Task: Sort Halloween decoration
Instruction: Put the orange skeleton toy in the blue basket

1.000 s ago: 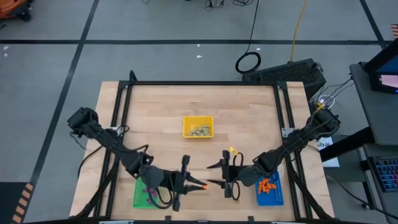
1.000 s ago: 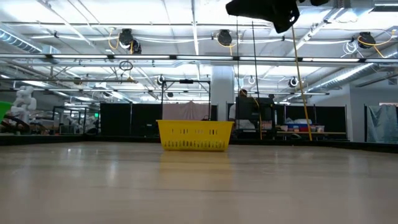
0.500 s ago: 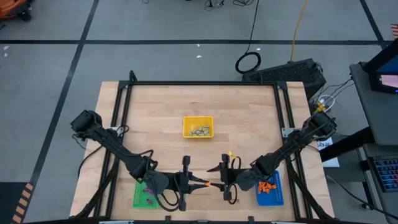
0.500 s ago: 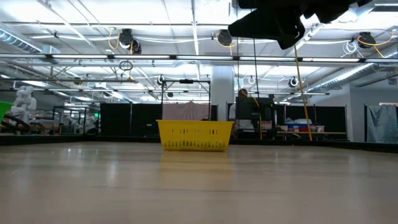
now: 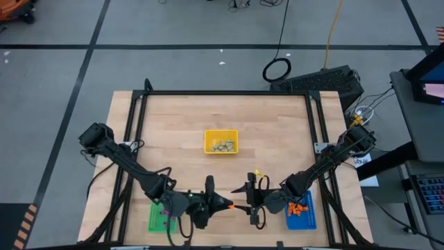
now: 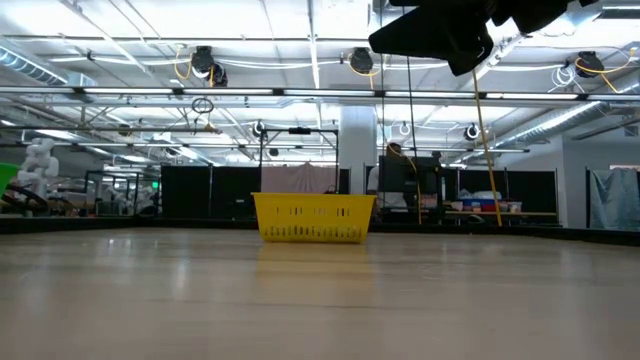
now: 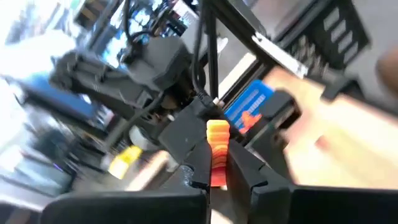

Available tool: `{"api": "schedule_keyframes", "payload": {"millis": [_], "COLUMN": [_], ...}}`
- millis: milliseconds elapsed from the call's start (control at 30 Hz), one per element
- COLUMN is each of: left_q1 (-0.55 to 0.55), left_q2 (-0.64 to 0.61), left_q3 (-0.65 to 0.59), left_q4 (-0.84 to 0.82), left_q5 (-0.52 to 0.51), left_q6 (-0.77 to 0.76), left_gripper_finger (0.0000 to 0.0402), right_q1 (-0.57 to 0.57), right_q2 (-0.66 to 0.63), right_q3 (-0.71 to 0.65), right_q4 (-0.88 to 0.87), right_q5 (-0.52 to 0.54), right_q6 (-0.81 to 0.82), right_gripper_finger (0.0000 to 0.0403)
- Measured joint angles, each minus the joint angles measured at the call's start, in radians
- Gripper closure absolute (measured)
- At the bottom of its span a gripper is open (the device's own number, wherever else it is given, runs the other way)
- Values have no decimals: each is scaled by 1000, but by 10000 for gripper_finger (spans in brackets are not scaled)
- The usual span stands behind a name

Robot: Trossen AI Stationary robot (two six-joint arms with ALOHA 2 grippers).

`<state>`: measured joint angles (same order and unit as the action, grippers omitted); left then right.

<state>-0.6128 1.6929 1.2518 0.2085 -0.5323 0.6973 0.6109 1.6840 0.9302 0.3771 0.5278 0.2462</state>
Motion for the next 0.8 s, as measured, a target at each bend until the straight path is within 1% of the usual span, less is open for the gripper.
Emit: {"api": "schedule_keyframes", "payload": {"millis": [133,200,267,600,667,800], "left_q1": [0,0,0,0,0,0], "left_q2": [0,0,0,0,0,0], "left_q3": [0,0,0,0,0,0], "left_q4": [-7,-7,-8,-8,-8,-8], "left_q5": [0,0,0,0,0,0], "left_q6": [251,337,386,382,371,266], "left_gripper_finger": [383,383,383,383,383,383], "right_q1": [0,0,0,4,19,71], "right_q2": [0,0,0,0,0,0], "right_q3": [0,0,0,0,0,0], "right_q4": [-3,-8,-12,-2,10,43], "right_q5": [0,0,0,4,62,198], "right_q6": [0,0,0,0,-12,-85], "right_gripper_finger": [186,186,186,186,186,186]}}
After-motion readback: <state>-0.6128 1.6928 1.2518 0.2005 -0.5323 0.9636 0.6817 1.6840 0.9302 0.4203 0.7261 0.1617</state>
